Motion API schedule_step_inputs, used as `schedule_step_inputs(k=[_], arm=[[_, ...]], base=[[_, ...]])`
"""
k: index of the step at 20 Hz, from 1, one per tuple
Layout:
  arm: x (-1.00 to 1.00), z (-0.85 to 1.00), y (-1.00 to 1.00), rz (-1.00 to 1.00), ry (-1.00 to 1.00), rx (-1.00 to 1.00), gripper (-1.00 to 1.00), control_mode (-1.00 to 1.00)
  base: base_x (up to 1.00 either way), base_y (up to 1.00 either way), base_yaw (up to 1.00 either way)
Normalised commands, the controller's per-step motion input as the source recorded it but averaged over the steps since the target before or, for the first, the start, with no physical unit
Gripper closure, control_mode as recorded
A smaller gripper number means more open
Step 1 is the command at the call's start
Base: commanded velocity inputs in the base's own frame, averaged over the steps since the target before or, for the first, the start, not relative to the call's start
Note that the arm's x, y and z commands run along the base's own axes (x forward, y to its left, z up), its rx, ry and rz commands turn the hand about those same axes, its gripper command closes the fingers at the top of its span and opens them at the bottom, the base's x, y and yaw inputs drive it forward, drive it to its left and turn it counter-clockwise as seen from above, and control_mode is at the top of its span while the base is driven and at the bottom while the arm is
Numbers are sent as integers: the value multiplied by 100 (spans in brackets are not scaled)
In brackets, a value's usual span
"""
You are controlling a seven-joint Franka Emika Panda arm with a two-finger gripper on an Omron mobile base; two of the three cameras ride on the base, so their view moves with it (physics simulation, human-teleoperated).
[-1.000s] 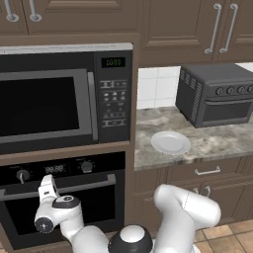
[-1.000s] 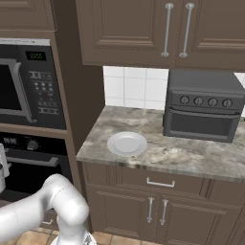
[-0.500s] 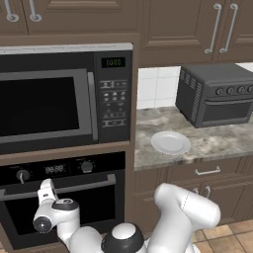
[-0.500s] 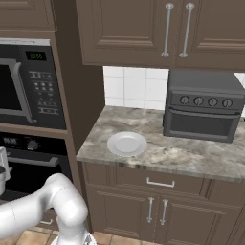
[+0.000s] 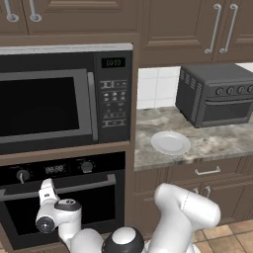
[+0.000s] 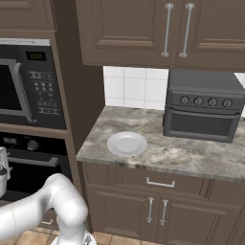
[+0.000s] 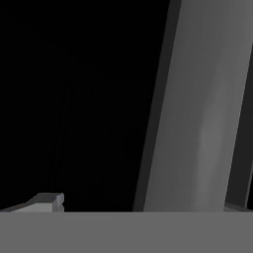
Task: Take the fish from the oven and place it on the plate on the counter.
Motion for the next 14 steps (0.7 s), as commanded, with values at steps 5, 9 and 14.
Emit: schedule_step_inputs(k=[5,9,14], arm=[[0,0,10,0,5,0,100,-100],[0,0,4,0,4,0,100,-100],[0,0,2,0,3,0,100,-100]], base=[[0,0,0],[0,0,0],[0,0,0]])
